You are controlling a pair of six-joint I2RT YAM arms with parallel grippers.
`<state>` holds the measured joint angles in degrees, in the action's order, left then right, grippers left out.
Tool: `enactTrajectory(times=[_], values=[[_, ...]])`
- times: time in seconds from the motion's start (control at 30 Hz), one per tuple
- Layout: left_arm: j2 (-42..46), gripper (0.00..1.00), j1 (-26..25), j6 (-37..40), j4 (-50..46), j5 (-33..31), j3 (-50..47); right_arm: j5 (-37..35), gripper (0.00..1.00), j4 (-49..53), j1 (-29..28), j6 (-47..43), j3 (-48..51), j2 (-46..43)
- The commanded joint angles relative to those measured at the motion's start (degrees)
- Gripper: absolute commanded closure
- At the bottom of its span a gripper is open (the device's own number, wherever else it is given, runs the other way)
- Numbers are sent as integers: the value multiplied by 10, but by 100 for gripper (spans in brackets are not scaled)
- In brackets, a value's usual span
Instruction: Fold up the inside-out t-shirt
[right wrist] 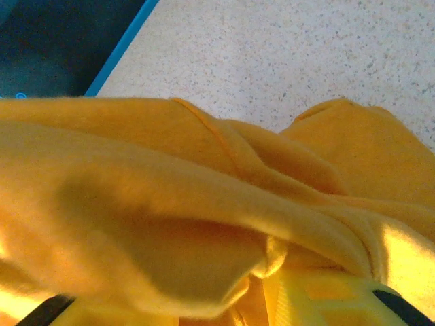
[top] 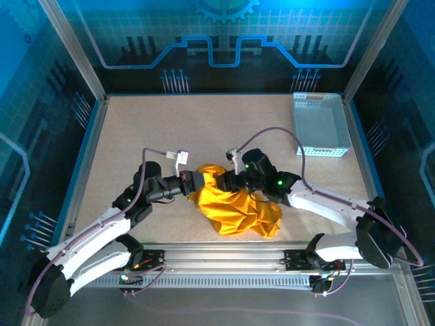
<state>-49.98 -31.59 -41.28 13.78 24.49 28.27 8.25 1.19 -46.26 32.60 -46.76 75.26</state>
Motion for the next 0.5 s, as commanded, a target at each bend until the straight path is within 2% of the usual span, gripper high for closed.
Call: enactTrajectory(times=[0.0, 0.07, 0.17, 0.3, 0.37, 0.47], values=[[11, 100, 5, 0, 4, 12, -1, -18, 64, -15, -12, 2, -5, 18], [12, 100, 5, 0, 4, 11, -1, -21, 66, -20, -14, 0, -7, 25], [13, 100, 5, 7, -5, 5, 0, -32, 79, -12, -19, -6, -12, 17], [13, 100, 7, 30, -37, -11, 6, -58, 96, 21, -22, -24, -8, -38], [10, 100, 9, 42, -60, -28, 13, -67, 100, 48, -19, -34, -8, -66], [3, 100, 15, 58, -85, -51, 26, -68, 100, 100, -12, -44, -21, -99]])
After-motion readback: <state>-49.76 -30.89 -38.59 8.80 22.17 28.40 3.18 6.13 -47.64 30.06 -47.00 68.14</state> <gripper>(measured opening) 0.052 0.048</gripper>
